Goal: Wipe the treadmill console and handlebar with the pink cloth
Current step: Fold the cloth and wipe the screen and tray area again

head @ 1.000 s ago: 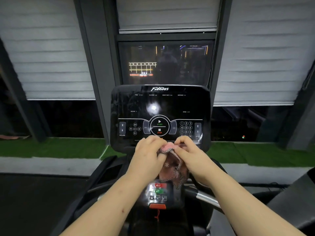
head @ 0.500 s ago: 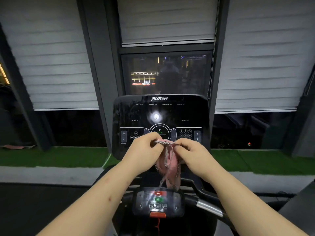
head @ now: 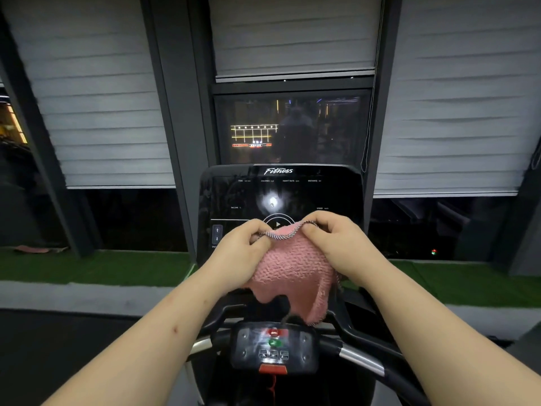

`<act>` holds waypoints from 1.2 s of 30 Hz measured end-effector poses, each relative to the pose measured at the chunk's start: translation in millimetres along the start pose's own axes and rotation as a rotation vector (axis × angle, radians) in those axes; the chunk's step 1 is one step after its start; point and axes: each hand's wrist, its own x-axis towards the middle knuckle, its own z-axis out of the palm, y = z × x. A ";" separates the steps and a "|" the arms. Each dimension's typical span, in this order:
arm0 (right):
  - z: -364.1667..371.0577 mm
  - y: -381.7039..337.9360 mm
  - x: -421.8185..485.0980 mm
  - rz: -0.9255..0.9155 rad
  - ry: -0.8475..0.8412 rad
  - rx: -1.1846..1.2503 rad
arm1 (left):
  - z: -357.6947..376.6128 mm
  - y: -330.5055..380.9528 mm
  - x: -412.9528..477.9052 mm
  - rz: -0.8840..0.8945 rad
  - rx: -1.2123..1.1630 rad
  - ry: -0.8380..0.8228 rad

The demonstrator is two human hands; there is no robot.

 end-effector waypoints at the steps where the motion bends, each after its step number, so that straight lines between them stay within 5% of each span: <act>1: -1.6 -2.6 1.0 -0.006 -0.002 -0.007 | -1.0 -2.0 -2.1 -0.014 -0.054 -0.043; 6: -7.8 -13.3 4.5 -0.035 -0.004 0.016 | 6.3 -12.2 -16.0 -0.043 -0.096 -0.304; 13: -21.6 -14.4 -4.9 -0.099 -0.183 -0.198 | 17.9 0.5 -17.8 0.054 0.081 0.096; 20: -4.8 26.4 -25.7 -0.063 -0.374 -0.329 | 1.4 40.4 -15.3 0.127 0.135 0.139; 25: 12.5 55.2 -41.6 0.093 -0.267 0.050 | -12.1 62.0 -10.9 0.102 0.063 0.172; 30: 17.8 76.5 -41.1 0.061 -0.203 0.538 | -33.2 68.2 -8.6 0.082 0.023 0.193; 36: -10.8 56.7 -24.7 -0.005 -0.025 0.724 | -55.5 46.6 -13.4 0.008 0.123 0.098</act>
